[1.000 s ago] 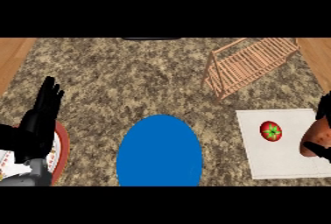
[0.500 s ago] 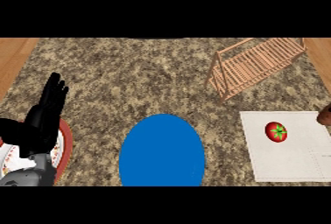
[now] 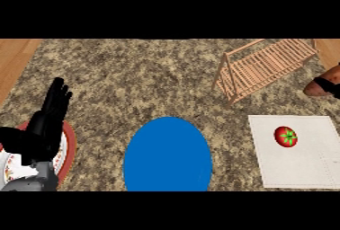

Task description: Pick the sweet potato from the placemat and place it in the tiered shelf

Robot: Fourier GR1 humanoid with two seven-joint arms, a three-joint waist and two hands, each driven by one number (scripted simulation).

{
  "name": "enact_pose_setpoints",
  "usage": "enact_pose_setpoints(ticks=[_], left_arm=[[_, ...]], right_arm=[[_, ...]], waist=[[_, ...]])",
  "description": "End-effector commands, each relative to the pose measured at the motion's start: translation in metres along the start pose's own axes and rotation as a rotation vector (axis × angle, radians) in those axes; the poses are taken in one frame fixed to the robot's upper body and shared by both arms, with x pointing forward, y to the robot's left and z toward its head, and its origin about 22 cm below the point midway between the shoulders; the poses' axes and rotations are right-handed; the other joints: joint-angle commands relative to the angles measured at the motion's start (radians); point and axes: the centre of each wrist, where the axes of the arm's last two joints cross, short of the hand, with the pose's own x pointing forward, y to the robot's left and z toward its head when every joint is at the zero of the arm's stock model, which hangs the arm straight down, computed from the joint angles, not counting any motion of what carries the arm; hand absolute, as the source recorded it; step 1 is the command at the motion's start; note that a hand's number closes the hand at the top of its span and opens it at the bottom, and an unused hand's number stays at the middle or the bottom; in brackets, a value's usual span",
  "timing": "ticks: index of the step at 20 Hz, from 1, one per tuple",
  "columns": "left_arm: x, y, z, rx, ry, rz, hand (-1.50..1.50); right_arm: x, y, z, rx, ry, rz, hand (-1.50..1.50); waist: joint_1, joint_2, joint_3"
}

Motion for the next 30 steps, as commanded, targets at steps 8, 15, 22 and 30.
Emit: enact_pose_setpoints(ticks=[8, 15, 22, 30], left_arm=[[0.002, -0.008, 0.015, -0.009, 0.015, 0.007, 0.0], [0.012, 0.013, -0.015, -0.001, -0.02, -0.004, 0.0], [-0.001, -0.004, -0.015, -0.013, -0.008, 0.001, 0.0], [0.018, -0.004, -0.001, -0.009, -0.009, -0.004, 0.0]], right_arm=[[-0.007, 0.056, -0.058, -0.077, -0.032, -0.053, 1.5], [-0.032, 0.054, -0.072, -0.024, -0.041, 0.027, 1.5], [-0.029, 0.065, -0.09, -0.017, 0.05, -0.169, -1.5], [-0.02, 0.067, -0.099, 0.007, -0.007, -0.257, -1.5]], waist=[[0.007, 0.001, 0.0], [0.012, 0.005, 0.001], [0.02, 0.01, 0.001], [0.015, 0.005, 0.001]])
